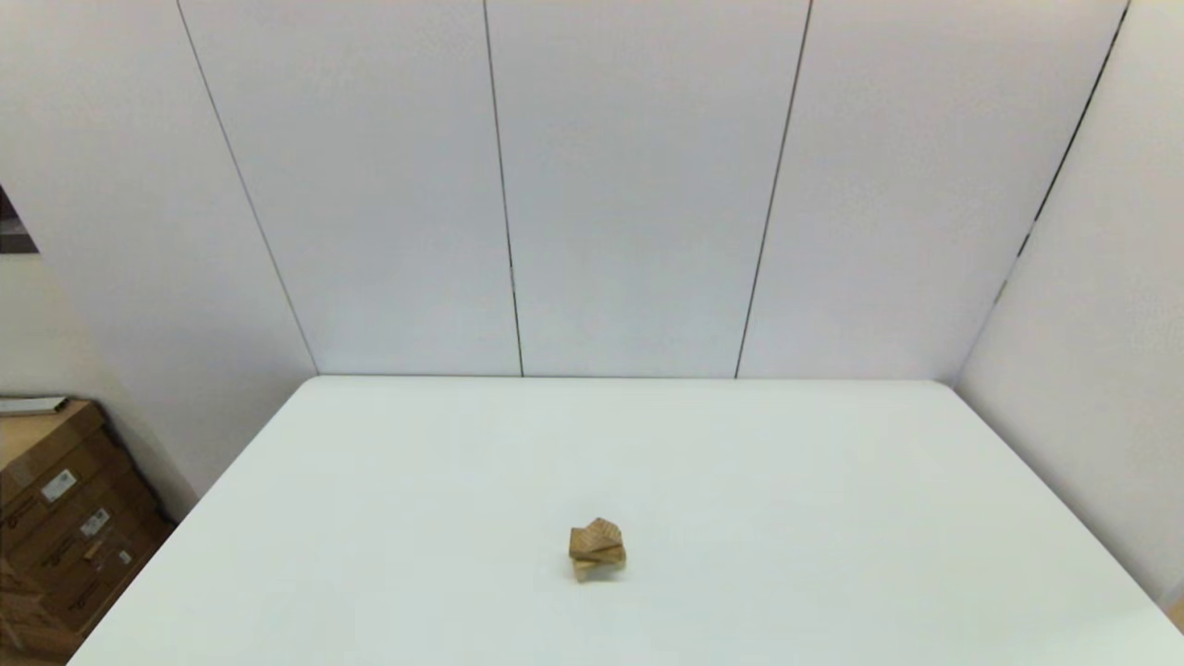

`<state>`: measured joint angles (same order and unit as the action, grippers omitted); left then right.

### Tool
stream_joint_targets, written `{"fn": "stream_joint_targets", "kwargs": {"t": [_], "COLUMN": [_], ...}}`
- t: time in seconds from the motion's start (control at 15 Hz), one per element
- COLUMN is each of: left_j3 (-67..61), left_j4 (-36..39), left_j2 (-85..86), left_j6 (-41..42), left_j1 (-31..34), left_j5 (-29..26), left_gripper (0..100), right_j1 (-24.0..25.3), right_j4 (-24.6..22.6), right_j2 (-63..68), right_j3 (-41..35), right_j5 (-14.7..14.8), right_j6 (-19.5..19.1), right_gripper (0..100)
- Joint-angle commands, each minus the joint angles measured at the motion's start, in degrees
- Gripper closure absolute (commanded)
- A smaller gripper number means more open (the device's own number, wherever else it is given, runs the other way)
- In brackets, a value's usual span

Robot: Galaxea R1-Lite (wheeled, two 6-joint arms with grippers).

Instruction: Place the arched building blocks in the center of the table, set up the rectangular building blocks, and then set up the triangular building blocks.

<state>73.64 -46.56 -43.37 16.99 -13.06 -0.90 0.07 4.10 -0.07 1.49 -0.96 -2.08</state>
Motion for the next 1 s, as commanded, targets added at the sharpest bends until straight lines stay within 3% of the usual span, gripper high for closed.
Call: {"fn": "stream_joint_targets", "kwargs": {"t": [0.07,0.53,1.0], "left_j3": [-11.07,-36.55,-65.56], "left_j4": [1.03,3.4,32.49], "left_j2": [19.29,41.09,43.37], "left_j6": [0.06,-0.47,-4.16], "left_j1": [7.96,13.06,13.06], "left_j5": [2.13,2.04,1.87], "left_gripper": [0,0,0], "right_j1": [0.01,0.01,0.01], "right_j4": [0.03,0.03,0.03], "right_j2": [0.07,-0.01,-0.01], "right_j3": [0.01,0.01,0.01], "right_j5": [0.0,0.0,0.0], "right_j6": [-0.02,-0.02,-0.02], "right_gripper": [0,0,0]}}
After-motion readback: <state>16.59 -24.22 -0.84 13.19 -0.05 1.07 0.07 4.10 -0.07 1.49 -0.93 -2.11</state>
